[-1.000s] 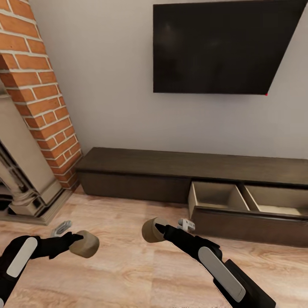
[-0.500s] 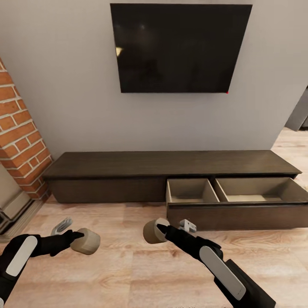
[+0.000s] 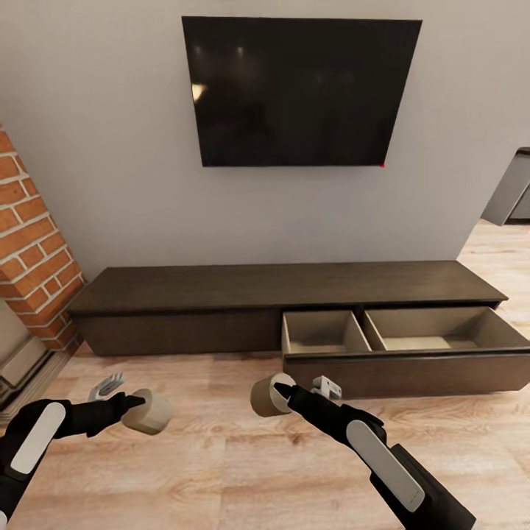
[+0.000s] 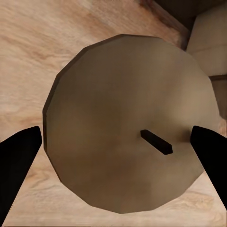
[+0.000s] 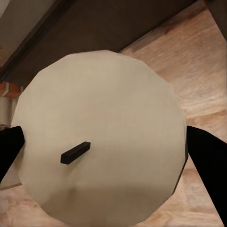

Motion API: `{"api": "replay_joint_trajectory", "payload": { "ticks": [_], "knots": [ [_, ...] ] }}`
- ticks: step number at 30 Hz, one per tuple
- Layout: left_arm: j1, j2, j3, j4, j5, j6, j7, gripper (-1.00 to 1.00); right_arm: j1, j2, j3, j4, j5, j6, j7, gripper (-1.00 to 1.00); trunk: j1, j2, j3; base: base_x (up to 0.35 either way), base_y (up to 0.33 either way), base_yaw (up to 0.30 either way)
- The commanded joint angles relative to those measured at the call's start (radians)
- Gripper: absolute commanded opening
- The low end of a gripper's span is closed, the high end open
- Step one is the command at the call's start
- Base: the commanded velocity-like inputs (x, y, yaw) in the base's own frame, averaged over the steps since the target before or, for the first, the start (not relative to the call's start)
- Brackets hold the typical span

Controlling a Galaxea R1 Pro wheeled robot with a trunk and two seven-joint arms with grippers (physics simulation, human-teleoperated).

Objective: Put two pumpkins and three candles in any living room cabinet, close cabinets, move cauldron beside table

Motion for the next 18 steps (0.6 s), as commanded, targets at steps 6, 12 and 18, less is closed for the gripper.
{"api": "replay_joint_trajectory", "payload": {
  "ticks": [6, 12, 18],
  "knots": [
    [-0.001, -0.005, -0.008, -0.002, -0.013, 0.004, 0.136, -1.00, -0.001, 0.000, -0.049, 0.015, -0.007, 0.007, -0.078, -1.00, -0.023, 0.042, 0.011, 0.000, 0.000, 0.010],
    [-0.001, -0.065, -0.029, -0.034, -0.013, 0.003, 0.328, -1.00, -0.001, 0.005, -0.054, 0.019, 0.003, 0.006, -0.262, -1.00, -0.046, 0.084, 0.020, 0.000, 0.000, 0.070],
    [-0.001, -0.081, -0.032, -0.046, -0.012, 0.003, 0.392, -1.00, -0.001, 0.010, -0.049, 0.020, 0.007, 0.004, -0.405, -1.00, -0.069, 0.126, 0.029, 0.000, 0.000, 0.092]
  ]
}}
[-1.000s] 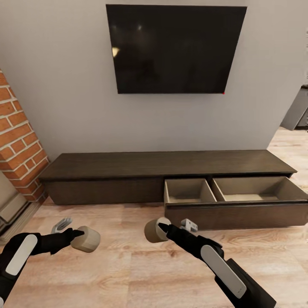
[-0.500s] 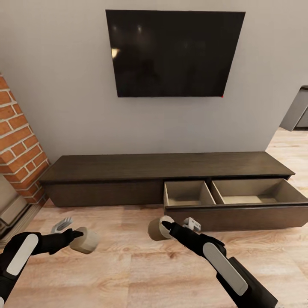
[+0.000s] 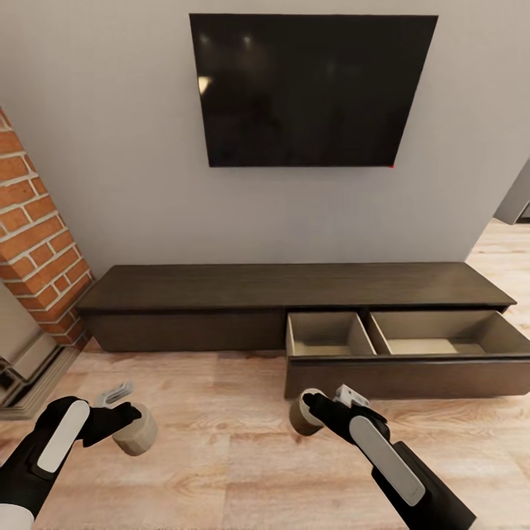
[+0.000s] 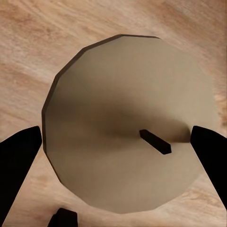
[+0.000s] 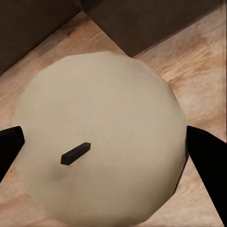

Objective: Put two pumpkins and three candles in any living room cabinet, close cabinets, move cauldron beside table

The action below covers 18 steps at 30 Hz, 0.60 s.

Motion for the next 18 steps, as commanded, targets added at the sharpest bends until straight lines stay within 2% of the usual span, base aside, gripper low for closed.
{"api": "replay_joint_trajectory", "payload": {
  "ticks": [1, 7, 16, 18],
  "knots": [
    [-0.001, -0.001, 0.000, -0.001, 0.011, 0.003, 0.011, -1.00, -0.001, 0.000, 0.002, 0.002, -0.006, 0.001, -0.023, -1.00, -0.004, 0.007, 0.001, 0.000, 0.000, 0.108],
    [-0.001, -0.010, -0.008, -0.002, 0.016, 0.004, 0.011, -1.00, -0.001, -0.001, 0.001, 0.056, -0.005, 0.000, -0.103, -1.00, -0.027, 0.049, 0.010, 0.000, 0.000, 0.117],
    [-0.001, -0.034, -0.023, -0.002, 0.019, 0.005, 0.007, -1.00, -0.001, -0.002, 0.006, 0.063, -0.002, -0.003, -0.100, -1.00, -0.062, 0.112, 0.027, 0.000, 0.000, 0.078],
    [-0.001, -0.037, -0.026, -0.003, 0.020, 0.005, 0.006, -1.00, -0.001, -0.002, 0.007, 0.063, 0.005, -0.002, -0.099, -1.00, -0.062, 0.112, 0.026, 0.000, 0.000, 0.010]
  ]
}}
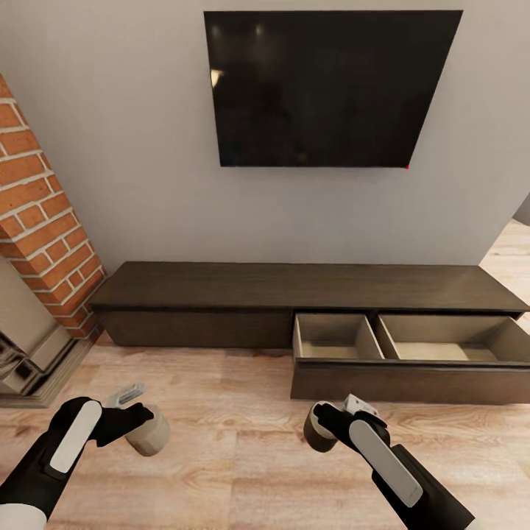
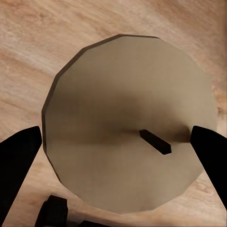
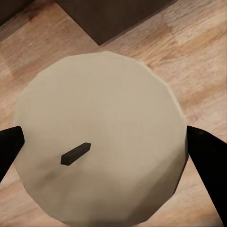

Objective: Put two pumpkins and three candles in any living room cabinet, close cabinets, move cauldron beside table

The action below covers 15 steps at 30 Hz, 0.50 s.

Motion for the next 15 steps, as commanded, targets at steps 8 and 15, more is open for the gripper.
{"api": "replay_joint_trajectory", "payload": {
  "ticks": [8, 15],
  "knots": [
    [-0.001, 0.003, -0.001, -0.036, 0.014, 0.003, 0.008, -1.00, -0.001, -0.001, 0.000, -0.009, 0.030, 0.002, -0.008, -1.00, 0.000, 0.000, -0.001, 0.016, -0.044, 0.001],
    [-0.001, -0.001, -0.004, -0.055, 0.014, 0.003, 0.009, -1.00, -0.001, -0.001, -0.006, -0.010, 0.031, 0.003, -0.006, -1.00, 0.000, 0.000, -0.001, 0.152, -0.206, 0.000]
  ]
}}
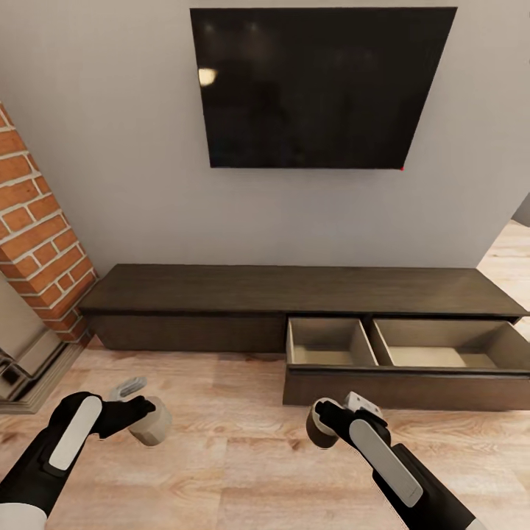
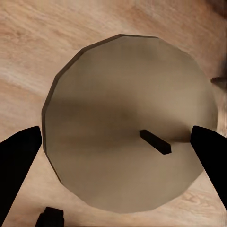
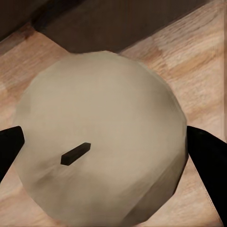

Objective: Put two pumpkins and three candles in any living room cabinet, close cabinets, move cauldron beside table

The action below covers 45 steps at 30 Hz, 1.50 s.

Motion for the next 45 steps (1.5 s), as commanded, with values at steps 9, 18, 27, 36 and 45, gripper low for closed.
{"api": "replay_joint_trajectory", "payload": {
  "ticks": [9, 18, 27, 36, 45],
  "knots": [
    [0.000, -0.001, -0.023, -0.019, 0.011, 0.004, 0.010, -1.00, -0.001, -0.001, 0.002, 0.004, -0.005, 0.003, -0.002, -1.00, 0.000, 0.000, -0.001, 0.173, -0.239, -0.021],
    [0.000, -0.001, -0.027, -0.020, 0.011, 0.004, 0.010, -1.00, -0.001, -0.001, 0.000, 0.008, -0.005, 0.003, 0.000, -1.00, 0.000, 0.000, 0.003, 0.096, -0.272, -0.240],
    [0.000, -0.001, -0.052, -0.020, 0.010, 0.004, 0.011, -1.00, -0.001, -0.001, -0.001, 0.010, -0.005, 0.003, 0.002, -1.00, 0.000, 0.000, 0.007, -0.024, -0.319, -0.268],
    [0.000, -0.001, -0.053, -0.020, 0.010, 0.004, 0.011, -1.00, -0.001, -0.001, -0.001, 0.010, -0.007, 0.003, 0.002, -1.00, 0.000, 0.000, 0.011, -0.001, -0.321, -0.268],
    [0.000, -0.001, -0.055, -0.020, 0.010, 0.004, 0.011, -1.00, -0.001, -0.001, -0.001, 0.010, -0.007, 0.003, 0.002, -1.00, 0.000, 0.000, 0.013, 0.000, -0.321, -0.199]
  ]
}}
